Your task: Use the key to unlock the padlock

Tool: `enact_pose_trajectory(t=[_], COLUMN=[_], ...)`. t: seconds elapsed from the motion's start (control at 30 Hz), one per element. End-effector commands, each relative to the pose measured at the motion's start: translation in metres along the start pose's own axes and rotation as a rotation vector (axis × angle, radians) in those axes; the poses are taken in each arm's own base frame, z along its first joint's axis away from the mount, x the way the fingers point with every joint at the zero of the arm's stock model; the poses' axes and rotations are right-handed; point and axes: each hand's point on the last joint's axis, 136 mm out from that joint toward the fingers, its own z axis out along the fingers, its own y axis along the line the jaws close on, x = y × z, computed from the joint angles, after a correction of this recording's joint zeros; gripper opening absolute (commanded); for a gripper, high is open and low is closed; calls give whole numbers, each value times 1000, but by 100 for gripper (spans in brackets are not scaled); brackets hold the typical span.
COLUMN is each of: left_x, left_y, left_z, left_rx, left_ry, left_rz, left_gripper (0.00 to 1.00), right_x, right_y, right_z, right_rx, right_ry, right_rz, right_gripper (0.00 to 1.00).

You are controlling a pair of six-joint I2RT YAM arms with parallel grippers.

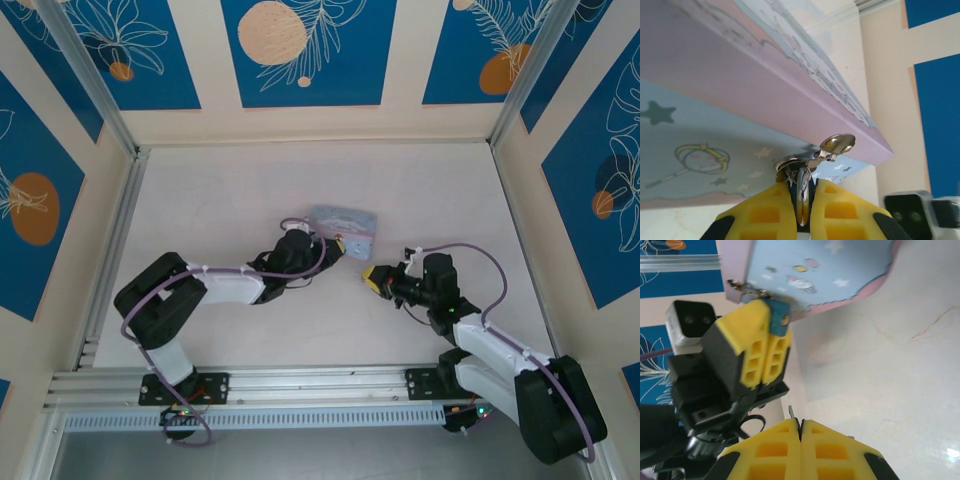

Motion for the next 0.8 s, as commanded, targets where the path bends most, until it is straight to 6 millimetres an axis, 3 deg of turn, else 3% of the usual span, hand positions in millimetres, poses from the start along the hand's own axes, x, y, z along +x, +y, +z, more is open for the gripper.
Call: enact_pose_trajectory(t=[0.0,0.27,0.77], left_x=[-14,-16,-20], left_y=[-32,-29,-35], left_z=[-14,-19,-19], left_rx=[102,115,171], left_ry=[-14,10,-1], left_rz=[-66,-213,-357], left_gripper=[0,0,0], right_x=[-8,-11,-24], right_y=[25,42,47], right_z=[3,7,16], right_rx=[-64,-97,-105], right_ry=[-26,-48,-112], right_rz=[-17,-17,22], right_gripper=[0,0,0])
